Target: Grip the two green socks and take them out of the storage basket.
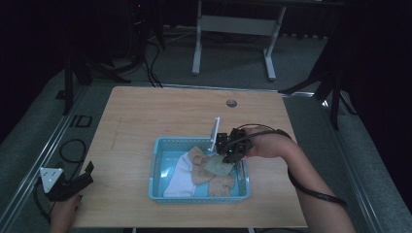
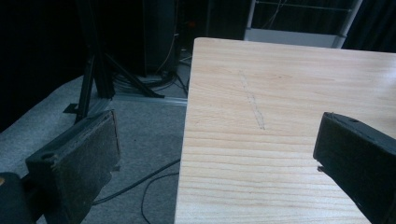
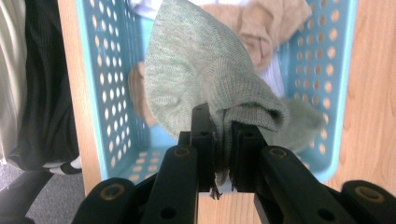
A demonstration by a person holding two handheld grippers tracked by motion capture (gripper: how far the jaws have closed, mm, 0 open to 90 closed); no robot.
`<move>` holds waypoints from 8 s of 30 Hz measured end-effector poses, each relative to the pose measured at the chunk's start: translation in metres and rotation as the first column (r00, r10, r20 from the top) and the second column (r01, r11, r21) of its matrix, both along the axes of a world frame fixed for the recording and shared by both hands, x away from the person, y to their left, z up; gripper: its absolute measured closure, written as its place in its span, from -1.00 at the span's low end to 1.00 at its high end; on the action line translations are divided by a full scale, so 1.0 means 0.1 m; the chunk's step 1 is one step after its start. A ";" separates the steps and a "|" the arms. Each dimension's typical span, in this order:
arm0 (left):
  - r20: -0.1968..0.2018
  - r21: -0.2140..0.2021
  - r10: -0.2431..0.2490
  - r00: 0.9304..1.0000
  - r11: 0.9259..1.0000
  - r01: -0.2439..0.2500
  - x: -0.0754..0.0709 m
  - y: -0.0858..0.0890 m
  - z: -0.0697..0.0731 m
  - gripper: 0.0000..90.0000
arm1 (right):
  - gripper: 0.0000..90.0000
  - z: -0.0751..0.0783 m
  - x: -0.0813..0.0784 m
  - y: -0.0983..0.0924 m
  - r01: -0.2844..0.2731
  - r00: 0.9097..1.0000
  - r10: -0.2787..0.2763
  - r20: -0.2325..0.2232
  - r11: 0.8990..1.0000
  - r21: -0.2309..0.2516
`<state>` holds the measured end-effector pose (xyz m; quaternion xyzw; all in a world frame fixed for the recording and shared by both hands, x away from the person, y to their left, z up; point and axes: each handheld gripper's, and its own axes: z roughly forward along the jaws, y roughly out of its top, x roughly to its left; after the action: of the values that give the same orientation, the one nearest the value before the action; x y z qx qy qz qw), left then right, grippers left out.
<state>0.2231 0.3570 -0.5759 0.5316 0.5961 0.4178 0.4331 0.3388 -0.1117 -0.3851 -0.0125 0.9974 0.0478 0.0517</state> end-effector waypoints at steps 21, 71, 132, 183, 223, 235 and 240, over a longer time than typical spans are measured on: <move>-0.004 0.002 0.002 1.000 1.000 -0.002 0.00 0.00 0.00 -0.98 | 0.82 -0.12 -0.06 -1.27 0.230 0.973 -0.230 -0.014 0.973 0.014; -0.009 0.000 0.006 1.000 1.000 -0.006 0.01 0.00 0.00 -0.98 | 0.39 -1.16 0.01 -1.89 0.445 0.890 -0.446 -0.091 0.895 -0.027; -0.009 -0.007 -0.009 1.000 1.000 0.009 0.00 0.01 0.00 -0.98 | 0.11 -0.64 0.60 -0.23 0.223 0.974 -0.225 -0.026 0.973 -0.065; -0.010 -0.009 -0.006 1.000 1.000 0.006 0.01 0.01 0.00 -0.98 | 0.88 -0.26 0.49 -0.10 0.184 0.983 -0.185 -0.013 0.982 -0.045; -0.007 -0.006 -0.008 1.000 1.000 0.008 0.00 0.01 0.00 -0.98 | 0.86 -0.36 0.64 -1.35 0.413 0.911 -0.413 -0.001 0.911 0.008; -0.009 -0.006 -0.006 1.000 1.000 0.006 0.00 0.01 0.00 -0.98 | 0.86 -0.89 0.75 -1.38 0.442 0.895 -0.441 -0.063 0.897 -0.006; -0.010 -0.006 -0.007 1.000 1.000 0.007 0.01 0.01 0.00 -0.98 | 0.86 -1.10 0.79 -1.35 0.455 0.887 -0.453 -0.089 0.890 0.014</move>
<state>0.2237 0.3578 -0.5758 0.5342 0.5978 0.4118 0.4332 0.4179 -0.2462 -0.4955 0.2239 0.9730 0.0522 0.0203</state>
